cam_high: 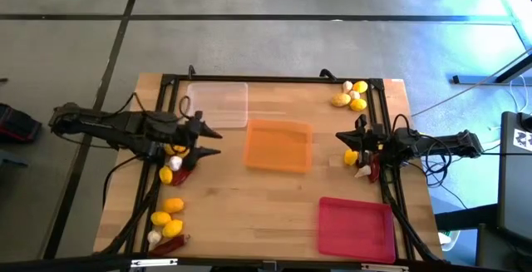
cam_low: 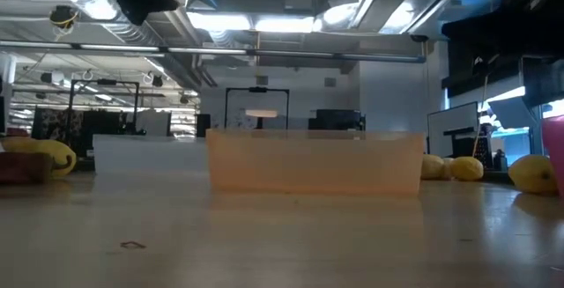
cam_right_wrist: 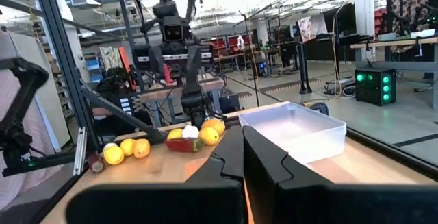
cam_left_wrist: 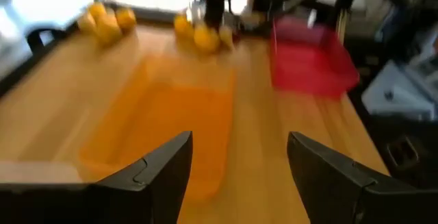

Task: Sort produce into baskets
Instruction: Put the red chili pepper into the white bin

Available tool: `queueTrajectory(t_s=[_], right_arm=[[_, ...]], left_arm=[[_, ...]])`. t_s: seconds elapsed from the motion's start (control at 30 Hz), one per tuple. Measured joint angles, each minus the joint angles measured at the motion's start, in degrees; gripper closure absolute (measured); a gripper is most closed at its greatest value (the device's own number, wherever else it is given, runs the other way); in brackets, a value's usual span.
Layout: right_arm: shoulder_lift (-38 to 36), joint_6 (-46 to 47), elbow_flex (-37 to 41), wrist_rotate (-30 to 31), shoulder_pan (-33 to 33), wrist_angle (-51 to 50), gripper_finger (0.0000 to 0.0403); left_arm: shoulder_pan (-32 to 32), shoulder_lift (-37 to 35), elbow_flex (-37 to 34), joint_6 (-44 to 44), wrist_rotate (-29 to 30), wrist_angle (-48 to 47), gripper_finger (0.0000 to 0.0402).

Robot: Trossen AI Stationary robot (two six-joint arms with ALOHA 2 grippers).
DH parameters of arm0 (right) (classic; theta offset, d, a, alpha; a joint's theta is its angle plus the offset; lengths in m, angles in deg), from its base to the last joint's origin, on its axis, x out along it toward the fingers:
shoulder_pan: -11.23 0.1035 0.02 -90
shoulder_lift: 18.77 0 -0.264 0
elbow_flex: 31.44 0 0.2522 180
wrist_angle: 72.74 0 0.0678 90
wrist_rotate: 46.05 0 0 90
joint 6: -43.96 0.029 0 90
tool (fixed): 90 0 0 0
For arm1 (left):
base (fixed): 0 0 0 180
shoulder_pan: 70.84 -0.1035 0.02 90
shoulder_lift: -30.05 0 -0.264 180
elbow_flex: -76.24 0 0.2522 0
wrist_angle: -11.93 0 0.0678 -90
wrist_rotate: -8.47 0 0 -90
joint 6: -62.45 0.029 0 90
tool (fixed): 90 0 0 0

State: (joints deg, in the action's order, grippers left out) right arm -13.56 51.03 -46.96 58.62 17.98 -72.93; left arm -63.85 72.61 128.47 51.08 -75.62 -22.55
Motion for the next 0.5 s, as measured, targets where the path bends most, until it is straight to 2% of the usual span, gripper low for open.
queueTrajectory(t_s=[0.2,0.5], right_arm=[[0.07,-0.05,-0.09,0.18,0.0,0.01,0.0398],[0.07,-0.07,-0.15,0.16,0.0,-0.17,0.0398]], left_arm=[[3.76,4.7,3.4,-9.58,0.04,-8.5,0.0167],[8.59,9.06,3.46,-31.87,0.05,-24.56,0.0167]])
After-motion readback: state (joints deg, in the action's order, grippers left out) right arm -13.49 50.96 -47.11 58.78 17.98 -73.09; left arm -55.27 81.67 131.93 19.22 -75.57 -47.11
